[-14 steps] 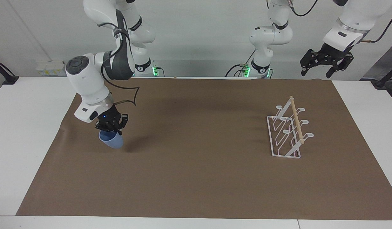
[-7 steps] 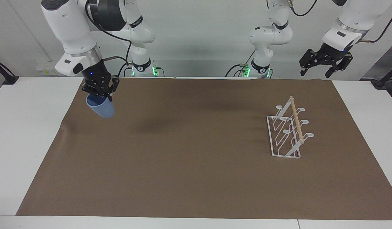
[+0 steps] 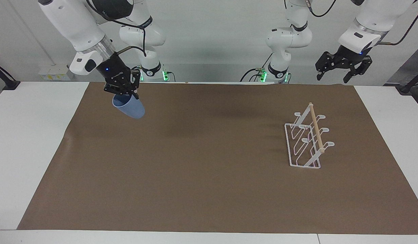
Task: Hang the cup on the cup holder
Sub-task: 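Carry the cup toward the rack while the left gripper reaches toward it, then grasp the cup's open end with the left gripper beside the right gripper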
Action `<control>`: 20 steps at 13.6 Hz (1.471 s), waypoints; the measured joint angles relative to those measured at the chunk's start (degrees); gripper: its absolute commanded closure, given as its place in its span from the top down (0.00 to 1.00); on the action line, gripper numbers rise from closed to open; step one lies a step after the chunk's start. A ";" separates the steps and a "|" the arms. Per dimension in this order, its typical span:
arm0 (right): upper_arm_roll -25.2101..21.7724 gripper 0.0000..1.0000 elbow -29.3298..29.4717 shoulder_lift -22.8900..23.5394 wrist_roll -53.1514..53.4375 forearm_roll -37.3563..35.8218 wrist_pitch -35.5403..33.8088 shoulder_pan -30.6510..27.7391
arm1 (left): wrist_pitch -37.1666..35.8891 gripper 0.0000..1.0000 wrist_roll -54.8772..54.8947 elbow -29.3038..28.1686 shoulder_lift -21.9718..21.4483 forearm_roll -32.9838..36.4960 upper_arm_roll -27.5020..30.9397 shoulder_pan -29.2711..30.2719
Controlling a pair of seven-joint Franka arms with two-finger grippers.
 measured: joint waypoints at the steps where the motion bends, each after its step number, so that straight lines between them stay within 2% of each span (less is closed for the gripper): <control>1: 0.10 0.00 -0.69 -0.18 0.93 4.07 0.00 0.82 | 0.00 1.00 0.00 0.00 -0.01 -0.01 0.00 0.00; 4: 0.26 0.00 -2.16 -0.87 9.84 14.87 1.12 5.50 | 0.15 1.00 0.33 0.00 -0.02 -0.10 -0.15 -0.01; 7: 0.41 0.00 -2.62 -1.53 21.50 25.13 7.52 12.98 | 1.51 1.00 6.81 -0.43 -0.11 -2.97 -0.50 -0.09; 9: 0.51 0.00 -2.75 -1.62 26.65 29.47 13.89 18.29 | 3.80 1.00 14.51 -2.21 -0.63 -4.00 -0.64 -1.37; 12: 0.59 0.00 -2.84 -1.63 29.53 31.66 20.39 23.82 | 4.74 1.00 27.84 -3.65 -1.38 -5.78 -0.82 -4.17; 17: 0.53 0.00 -2.92 -1.64 32.76 33.95 26.09 28.73 | 5.06 1.00 50.46 -3.98 -1.90 -9.23 -0.85 -5.16; 20: 0.57 0.00 -2.97 -1.64 34.56 34.08 29.48 31.41 | 5.35 1.00 59.70 -4.04 -1.92 -12.84 -0.97 -6.20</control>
